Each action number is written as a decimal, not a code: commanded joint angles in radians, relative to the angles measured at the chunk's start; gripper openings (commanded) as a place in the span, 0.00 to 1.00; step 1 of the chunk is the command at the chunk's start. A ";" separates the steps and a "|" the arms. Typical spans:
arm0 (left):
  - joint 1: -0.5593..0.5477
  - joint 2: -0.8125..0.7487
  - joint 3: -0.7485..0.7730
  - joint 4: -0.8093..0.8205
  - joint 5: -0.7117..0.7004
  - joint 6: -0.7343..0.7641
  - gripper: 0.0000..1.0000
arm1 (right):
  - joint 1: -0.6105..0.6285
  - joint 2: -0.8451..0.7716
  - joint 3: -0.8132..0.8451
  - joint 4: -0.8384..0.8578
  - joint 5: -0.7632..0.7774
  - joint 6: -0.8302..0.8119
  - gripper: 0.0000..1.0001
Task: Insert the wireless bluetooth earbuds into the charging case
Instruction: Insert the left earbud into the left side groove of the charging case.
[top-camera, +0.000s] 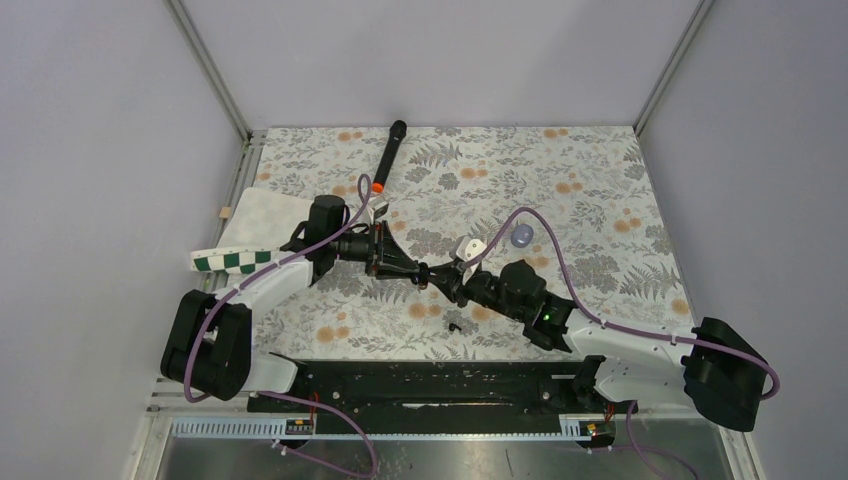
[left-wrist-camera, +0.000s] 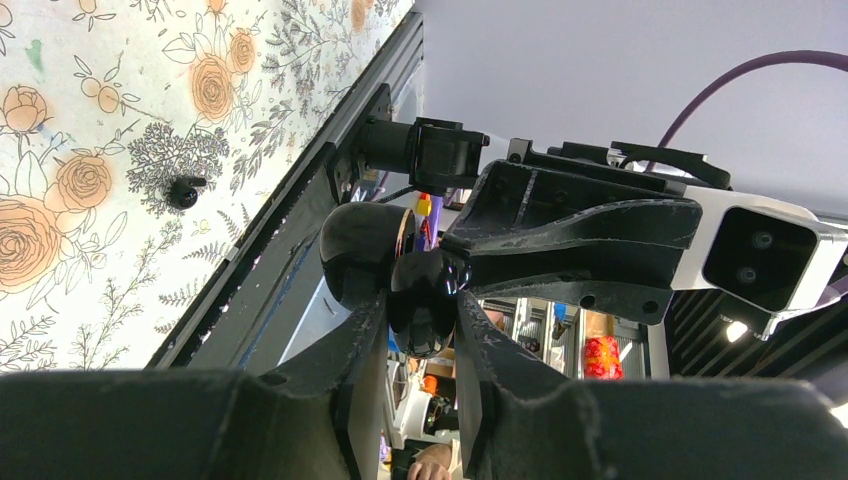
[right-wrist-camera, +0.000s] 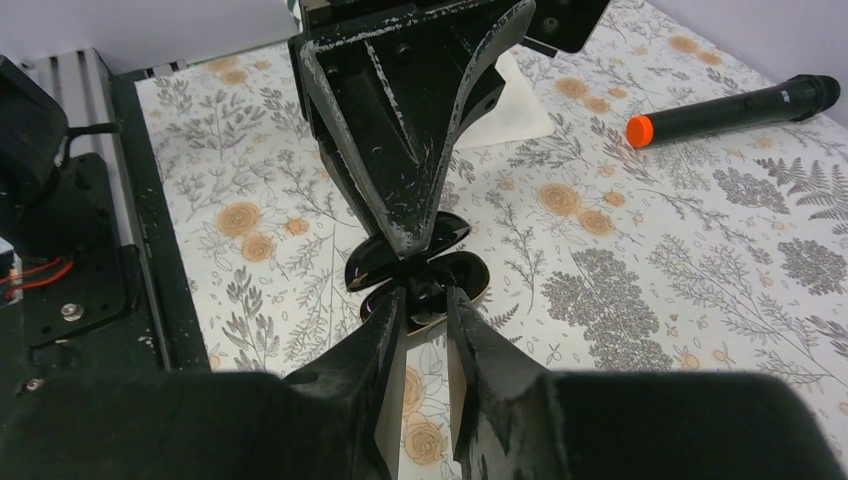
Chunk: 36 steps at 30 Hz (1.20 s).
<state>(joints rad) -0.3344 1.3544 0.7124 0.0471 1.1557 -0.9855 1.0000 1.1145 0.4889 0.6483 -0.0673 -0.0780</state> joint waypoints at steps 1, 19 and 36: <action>-0.004 -0.038 0.019 0.044 0.028 0.002 0.00 | 0.024 -0.011 0.045 -0.011 0.063 -0.083 0.00; -0.005 -0.035 0.019 0.044 0.026 0.002 0.00 | 0.039 -0.031 0.055 -0.064 -0.029 -0.118 0.10; -0.004 -0.036 0.018 0.043 0.027 0.003 0.00 | 0.040 -0.078 0.024 -0.019 0.015 -0.069 0.49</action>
<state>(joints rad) -0.3389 1.3491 0.7124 0.0467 1.1633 -0.9852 1.0298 1.0874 0.5129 0.5587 -0.0700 -0.1730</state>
